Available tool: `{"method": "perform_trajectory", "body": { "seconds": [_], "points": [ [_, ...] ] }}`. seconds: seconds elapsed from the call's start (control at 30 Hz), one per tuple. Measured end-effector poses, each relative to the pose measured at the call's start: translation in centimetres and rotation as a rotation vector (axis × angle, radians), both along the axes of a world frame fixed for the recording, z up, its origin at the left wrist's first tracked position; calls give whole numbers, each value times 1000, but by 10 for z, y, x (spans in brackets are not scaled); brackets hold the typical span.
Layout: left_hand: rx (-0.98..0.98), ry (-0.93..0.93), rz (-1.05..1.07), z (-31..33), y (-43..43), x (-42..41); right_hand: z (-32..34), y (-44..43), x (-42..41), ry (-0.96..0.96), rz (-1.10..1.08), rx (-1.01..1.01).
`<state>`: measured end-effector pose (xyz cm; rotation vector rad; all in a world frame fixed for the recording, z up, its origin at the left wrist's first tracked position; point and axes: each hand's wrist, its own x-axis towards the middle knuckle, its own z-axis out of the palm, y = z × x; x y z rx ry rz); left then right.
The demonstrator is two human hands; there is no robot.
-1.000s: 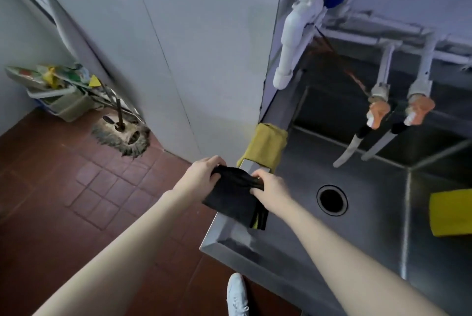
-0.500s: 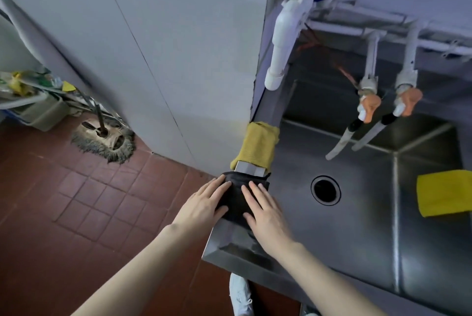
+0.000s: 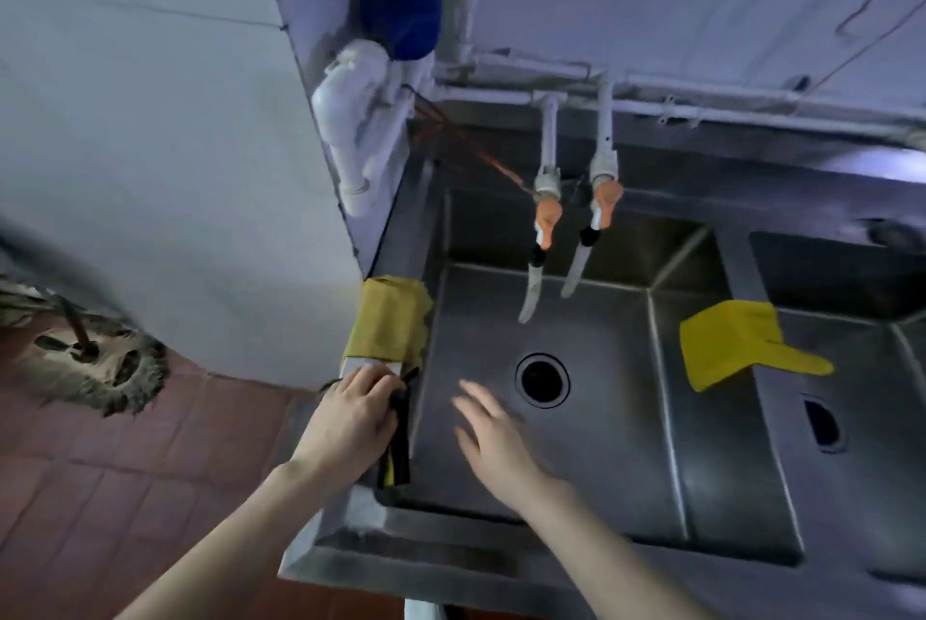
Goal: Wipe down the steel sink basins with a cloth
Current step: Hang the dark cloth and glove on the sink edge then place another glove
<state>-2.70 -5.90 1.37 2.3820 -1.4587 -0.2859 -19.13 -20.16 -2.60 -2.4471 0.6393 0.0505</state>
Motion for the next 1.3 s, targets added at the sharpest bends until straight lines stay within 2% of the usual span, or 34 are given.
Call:
{"method": "perform_trajectory", "body": {
  "seconds": [0.3,0.47,0.67,0.93,1.07,1.3],
  "points": [
    [85,184,-143,-4,-161,-146,46,-150,-192,-25,-325,-78],
    [81,318,-72,-12,-251,-218,58,-251,-256,60,-332,-99],
    [72,450,52,-34,-354,-268,46,-358,-268,118,-281,-88],
    [69,412,91,-51,-467,-267,6,-434,-239,159,-194,-87],
    [128,393,104,-55,-485,-269,-9,-443,-242,200,-128,-71],
    [117,251,61,-40,-468,-259,-2,-447,-247,153,-113,-146]
  ]
}}
